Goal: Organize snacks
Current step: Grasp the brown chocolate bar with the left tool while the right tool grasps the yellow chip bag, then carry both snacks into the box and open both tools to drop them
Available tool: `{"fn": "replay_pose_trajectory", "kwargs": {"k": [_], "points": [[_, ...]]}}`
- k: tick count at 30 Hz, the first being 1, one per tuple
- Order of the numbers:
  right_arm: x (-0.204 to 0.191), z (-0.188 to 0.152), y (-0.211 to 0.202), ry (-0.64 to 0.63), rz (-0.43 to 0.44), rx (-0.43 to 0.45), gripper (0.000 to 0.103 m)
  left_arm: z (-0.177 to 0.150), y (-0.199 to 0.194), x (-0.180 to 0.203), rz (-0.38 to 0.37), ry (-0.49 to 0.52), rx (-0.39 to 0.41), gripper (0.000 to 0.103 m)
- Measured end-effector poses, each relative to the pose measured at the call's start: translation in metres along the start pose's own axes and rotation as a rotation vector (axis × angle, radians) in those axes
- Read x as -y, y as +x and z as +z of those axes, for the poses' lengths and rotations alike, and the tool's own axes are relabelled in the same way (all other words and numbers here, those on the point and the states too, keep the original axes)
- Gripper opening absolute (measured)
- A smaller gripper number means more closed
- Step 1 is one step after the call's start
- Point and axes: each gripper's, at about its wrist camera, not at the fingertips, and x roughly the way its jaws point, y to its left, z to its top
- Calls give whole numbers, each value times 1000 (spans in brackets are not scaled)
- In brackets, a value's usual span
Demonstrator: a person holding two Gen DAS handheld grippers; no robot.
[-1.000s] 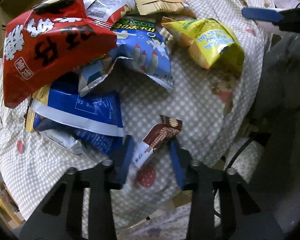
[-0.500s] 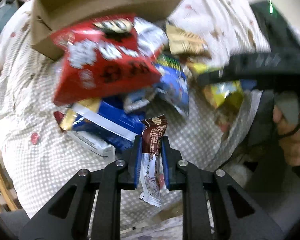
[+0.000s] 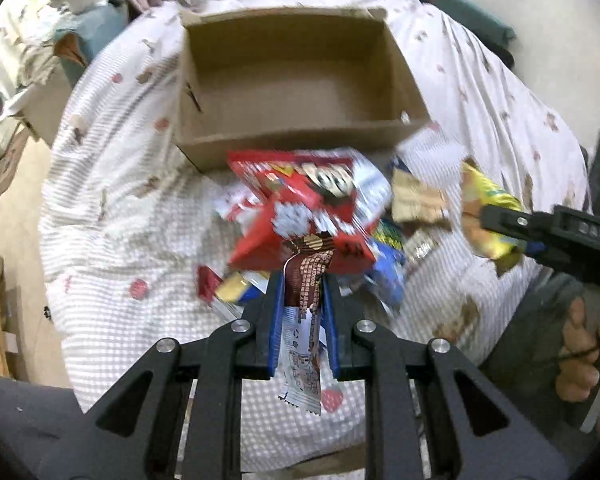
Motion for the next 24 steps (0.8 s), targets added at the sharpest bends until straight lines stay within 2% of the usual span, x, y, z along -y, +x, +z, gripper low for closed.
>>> {"fn": "replay_pose_trajectory", "kwargs": {"k": [4,13,16,24], "points": [[-1,1,-10,-7,49,35,51,14,6,-9,18,-34,20,15],[-28,-3,-22,-51,134,99,51,29,3,-20,57,-63,63,15],[-41,0,-26,-123,113,140,51,36,0,-21,109,-41,115,15],[-81,33,-27,-297,80,228,51,77,4,-36,135,-60,176,15]]}}
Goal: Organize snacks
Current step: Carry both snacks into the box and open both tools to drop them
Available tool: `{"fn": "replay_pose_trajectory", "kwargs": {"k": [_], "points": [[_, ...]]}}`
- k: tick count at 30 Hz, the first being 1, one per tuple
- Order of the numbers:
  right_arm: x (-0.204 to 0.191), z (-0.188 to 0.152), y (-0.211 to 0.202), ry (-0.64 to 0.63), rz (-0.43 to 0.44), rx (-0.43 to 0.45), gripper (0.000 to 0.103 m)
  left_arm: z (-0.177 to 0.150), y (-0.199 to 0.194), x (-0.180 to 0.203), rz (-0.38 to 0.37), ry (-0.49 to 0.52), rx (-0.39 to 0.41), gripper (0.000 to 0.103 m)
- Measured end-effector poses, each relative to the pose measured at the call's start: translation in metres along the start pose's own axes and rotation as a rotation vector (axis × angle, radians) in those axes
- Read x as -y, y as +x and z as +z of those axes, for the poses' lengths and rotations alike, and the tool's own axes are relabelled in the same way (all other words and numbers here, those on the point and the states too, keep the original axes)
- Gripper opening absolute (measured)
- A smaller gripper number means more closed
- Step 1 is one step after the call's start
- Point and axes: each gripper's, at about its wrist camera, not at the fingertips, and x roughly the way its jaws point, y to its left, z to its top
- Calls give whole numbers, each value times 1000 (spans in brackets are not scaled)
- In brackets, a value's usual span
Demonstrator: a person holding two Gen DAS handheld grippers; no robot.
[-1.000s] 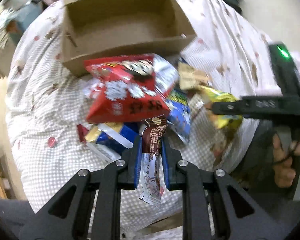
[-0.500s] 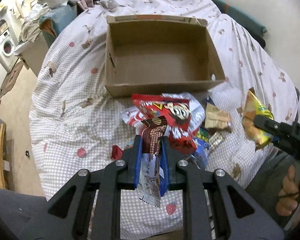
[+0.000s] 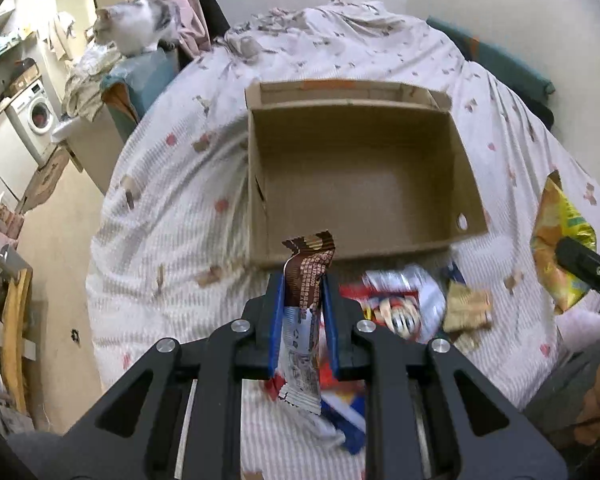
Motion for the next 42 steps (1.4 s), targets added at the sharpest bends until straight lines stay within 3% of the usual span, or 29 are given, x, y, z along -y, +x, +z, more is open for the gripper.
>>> {"fn": "replay_pose_trajectory", "kwargs": {"k": [14,18,22,26,30,42], "points": [[5,65,78,-126,-97,-28,51,66,52,-7,-3,-36,63,15],[2,71,102,-181,-126,-47,51,63,69,-1,38,-1,106,15],[4,71,122,-228,-155,-73,51,61,92,-4,12,-31,59,15],[7,70,138,-248,-168,-98,51,62,103,-4,8,-39,62,15],[6,69,147,-263,-175,-115,51,64,109,-3,33,-27,69,15],[10,64,159,-246,-194,-153,51,60,117,-1,-11,-21,39,16]]}}
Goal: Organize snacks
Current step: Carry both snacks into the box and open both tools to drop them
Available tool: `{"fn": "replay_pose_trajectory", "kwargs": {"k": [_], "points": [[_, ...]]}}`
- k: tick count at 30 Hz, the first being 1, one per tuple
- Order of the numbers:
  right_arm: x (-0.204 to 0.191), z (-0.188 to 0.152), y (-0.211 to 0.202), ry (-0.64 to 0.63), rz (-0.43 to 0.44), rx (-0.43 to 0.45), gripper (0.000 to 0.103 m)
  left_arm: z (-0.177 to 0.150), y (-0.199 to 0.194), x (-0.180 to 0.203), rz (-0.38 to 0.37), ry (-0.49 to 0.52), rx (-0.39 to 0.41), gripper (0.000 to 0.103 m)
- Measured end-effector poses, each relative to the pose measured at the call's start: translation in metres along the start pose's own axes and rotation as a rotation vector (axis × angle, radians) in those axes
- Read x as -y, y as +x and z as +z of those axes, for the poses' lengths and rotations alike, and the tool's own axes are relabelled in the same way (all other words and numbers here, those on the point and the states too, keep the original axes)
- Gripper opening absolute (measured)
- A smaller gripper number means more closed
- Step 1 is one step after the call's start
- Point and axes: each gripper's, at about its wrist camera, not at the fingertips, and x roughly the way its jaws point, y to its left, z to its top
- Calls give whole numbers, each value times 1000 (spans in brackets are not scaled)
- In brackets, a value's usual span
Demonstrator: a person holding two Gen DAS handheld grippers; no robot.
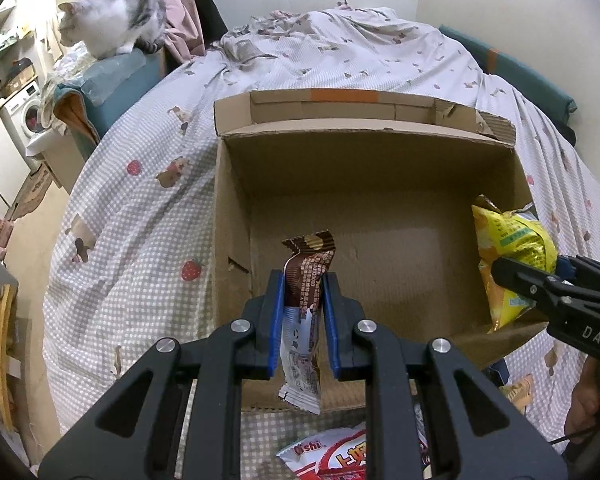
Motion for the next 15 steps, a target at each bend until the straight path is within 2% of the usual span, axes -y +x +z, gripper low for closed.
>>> {"fn": "replay_pose_trajectory", "kwargs": {"k": [9,11,12,13,14,15], "points": [[2,1,-3,27,56,19,54,-1,-2,-1,-18,-4,-7,16],[2,1,-5,37,67,23,69,-1,-2,-1,-22,-8,-11,18],[3,2,-6,45,72,31,80,-2,-3,-1,-24,-7,-11,20],[4,2,-9,52,77,43,86,-2,-4,-1,-24,-6,-10,29],[4,3,-9,52,78,46,87,-3,-5,-1,-24,-7,-7,42],[4,3,-9,52,80,45,87,-3,-6,-2,-27,-10,-2,50]]}}
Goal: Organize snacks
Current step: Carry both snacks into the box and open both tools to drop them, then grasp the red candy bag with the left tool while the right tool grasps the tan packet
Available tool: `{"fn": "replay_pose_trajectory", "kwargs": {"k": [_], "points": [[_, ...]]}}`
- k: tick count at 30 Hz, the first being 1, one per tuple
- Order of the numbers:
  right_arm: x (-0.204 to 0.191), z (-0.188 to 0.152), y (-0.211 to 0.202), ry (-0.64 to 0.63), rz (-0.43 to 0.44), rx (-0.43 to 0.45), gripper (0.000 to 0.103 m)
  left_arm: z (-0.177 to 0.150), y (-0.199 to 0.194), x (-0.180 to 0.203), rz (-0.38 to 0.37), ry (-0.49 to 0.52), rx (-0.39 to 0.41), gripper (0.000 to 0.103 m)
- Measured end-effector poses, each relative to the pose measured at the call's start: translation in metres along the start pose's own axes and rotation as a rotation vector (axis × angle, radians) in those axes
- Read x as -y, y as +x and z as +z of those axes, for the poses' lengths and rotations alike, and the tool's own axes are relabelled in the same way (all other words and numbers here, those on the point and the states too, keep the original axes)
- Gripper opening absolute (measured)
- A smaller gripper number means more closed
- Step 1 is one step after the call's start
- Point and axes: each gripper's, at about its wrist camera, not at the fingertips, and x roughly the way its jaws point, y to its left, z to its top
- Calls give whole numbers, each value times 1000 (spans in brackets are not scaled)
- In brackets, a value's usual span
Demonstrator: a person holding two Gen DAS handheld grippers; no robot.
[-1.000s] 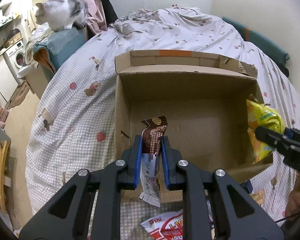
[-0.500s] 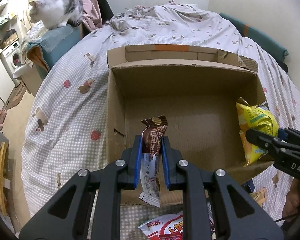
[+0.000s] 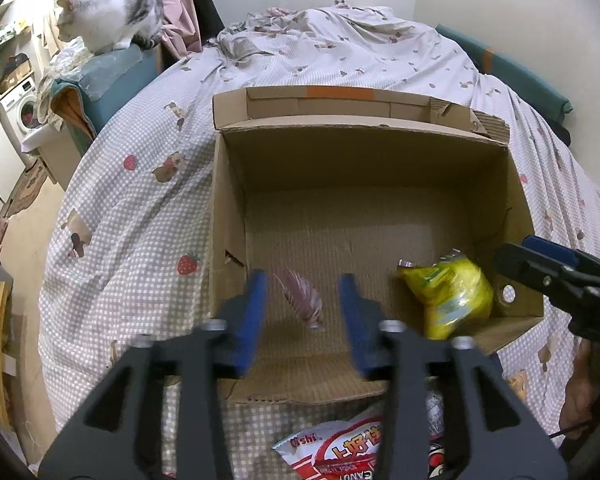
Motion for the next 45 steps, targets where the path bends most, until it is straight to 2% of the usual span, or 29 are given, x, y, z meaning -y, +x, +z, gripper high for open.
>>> {"fn": "replay_pose_trajectory", "kwargs": {"k": [2,4,9,19,23,25,27,29,31,38,45], "points": [[1,1,1,7,8,-7,88,-1,-4,-1,-7,-8,16,73],[1,1,2,10,10,-11,88,-1,-6,-2,-7,-16,26,80],[2,1,1,5,13,-14,88,-1,-8,-6,-20,-37,26,80],[1,1,-15,38,25,16,88,-2,-26,-10,-14,-40,81,80],[-4,-4,-27,51,41,16,88,-4,-40,-16,-41,-55,106,80],[-6,-7,-33,51,45,15,88,-5,-49,-17,-17,-51,126,80],[-10,-10,-39,46,45,18,89,-7,-56,-18,-9,-48,136,82],[-13,-13,-44,38,44,19,89,-10,-61,-18,-9,-49,139,92],[-16,-16,-48,34,43,20,89,-16,-66,-19,-16,-47,134,95],[-17,-36,-63,66,48,11,89,-38,-76,-16,-2,-14,78,95],[-19,-55,-77,98,56,-5,89,-56,-90,-15,-6,-14,58,95]]}}
